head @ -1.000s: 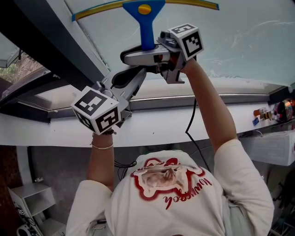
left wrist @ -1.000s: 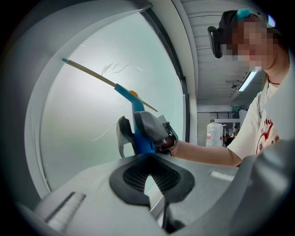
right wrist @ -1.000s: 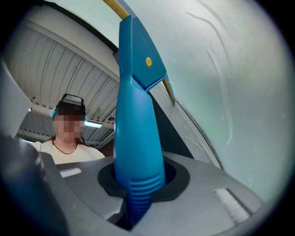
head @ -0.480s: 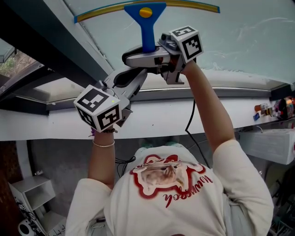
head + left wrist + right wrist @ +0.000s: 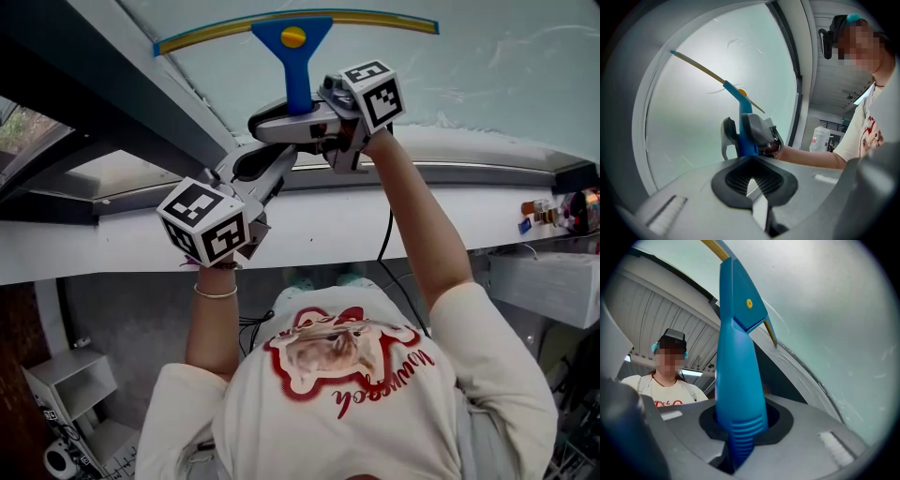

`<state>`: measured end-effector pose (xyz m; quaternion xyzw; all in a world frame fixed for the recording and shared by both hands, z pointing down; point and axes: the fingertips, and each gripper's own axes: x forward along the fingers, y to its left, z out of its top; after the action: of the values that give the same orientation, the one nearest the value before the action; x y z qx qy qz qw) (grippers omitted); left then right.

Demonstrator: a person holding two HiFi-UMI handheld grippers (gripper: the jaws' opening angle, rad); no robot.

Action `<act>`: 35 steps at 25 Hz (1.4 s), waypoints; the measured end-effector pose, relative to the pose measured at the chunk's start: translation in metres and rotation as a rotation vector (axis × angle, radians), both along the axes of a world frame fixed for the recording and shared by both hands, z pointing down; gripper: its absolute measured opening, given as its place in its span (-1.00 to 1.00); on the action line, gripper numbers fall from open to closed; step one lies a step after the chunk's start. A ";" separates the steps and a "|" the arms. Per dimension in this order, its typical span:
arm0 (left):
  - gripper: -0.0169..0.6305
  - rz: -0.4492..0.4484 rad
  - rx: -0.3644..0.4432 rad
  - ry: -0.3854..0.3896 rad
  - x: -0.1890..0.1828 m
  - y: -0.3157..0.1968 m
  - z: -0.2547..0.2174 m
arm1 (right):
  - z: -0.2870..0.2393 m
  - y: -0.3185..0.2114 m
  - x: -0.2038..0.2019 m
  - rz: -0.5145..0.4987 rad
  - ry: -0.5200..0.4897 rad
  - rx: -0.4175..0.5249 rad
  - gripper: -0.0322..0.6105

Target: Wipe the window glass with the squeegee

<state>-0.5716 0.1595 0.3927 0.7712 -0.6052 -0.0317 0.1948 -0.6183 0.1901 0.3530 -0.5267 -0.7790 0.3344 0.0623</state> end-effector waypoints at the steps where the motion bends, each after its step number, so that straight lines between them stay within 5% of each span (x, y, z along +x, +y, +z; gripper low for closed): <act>1: -0.93 -0.001 -0.007 0.005 0.000 0.000 0.004 | 0.004 0.000 0.000 0.000 0.002 -0.004 -0.66; 35: -0.93 0.018 -0.184 0.122 0.020 0.006 0.097 | 0.099 0.005 0.015 -0.013 0.145 -0.088 -0.60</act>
<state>-0.5514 0.1653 0.4898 0.7522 -0.5856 -0.0210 0.3015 -0.6032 0.1947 0.4520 -0.5084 -0.7537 0.4049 0.0976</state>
